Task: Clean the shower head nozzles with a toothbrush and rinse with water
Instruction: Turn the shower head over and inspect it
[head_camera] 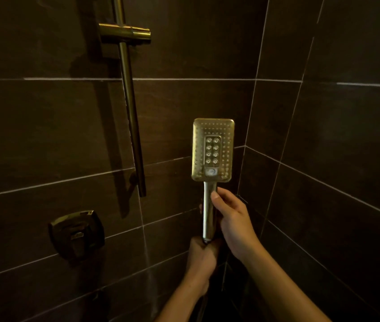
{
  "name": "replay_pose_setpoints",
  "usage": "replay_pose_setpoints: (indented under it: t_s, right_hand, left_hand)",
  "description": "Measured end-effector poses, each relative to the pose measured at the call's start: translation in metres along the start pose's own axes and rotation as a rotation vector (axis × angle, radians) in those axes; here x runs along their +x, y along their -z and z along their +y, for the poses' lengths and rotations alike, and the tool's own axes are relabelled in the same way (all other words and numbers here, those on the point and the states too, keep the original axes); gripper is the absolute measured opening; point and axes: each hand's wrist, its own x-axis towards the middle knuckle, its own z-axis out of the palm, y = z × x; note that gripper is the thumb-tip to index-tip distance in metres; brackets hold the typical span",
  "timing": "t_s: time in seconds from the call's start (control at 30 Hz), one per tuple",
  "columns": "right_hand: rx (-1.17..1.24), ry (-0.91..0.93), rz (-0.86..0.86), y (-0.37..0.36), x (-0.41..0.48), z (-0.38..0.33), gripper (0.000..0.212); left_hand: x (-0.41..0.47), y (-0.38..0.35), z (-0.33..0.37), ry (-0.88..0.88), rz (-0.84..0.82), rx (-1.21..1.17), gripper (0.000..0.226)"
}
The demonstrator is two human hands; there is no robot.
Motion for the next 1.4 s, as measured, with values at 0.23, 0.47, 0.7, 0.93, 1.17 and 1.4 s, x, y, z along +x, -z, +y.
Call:
replay_pose_setpoints:
  t_s: [0.23,0.47,0.7,0.93,1.17,1.4]
  right_hand:
    - [0.057,-0.079,-0.022,-0.0043,-0.0026,-0.0054,0.028]
    - [-0.213,0.108,0.008,-0.0033,-0.0075,-0.0017,0.013]
    - [-0.048,0.002,-0.006,-0.0042,-0.0052,0.0028,0.03]
    - [-0.009,-0.033,0.038,-0.0057,-0.0059,0.0003,0.024]
    - [0.097,-0.058,0.048,-0.0035,-0.0052,-0.0009,0.03]
    - [-0.034,-0.029,0.05,-0.0061,-0.0077,-0.0024,0.035]
  left_hand:
    - [-0.001,-0.0006,0.0,0.002,-0.028,0.011,0.019]
    - [0.0011,-0.0027,-0.0018,0.043,-0.023,0.043,0.049]
    - [0.0027,-0.0075,-0.0024,0.029,0.016,0.015,0.014]
    - [-0.0026,-0.0065,-0.0007,0.04,0.009,0.046,0.014]
    - [-0.0031,-0.0068,-0.0036,0.012,-0.031,0.049,0.018]
    - [0.0025,-0.0072,0.0,0.037,-0.017,0.063,0.013]
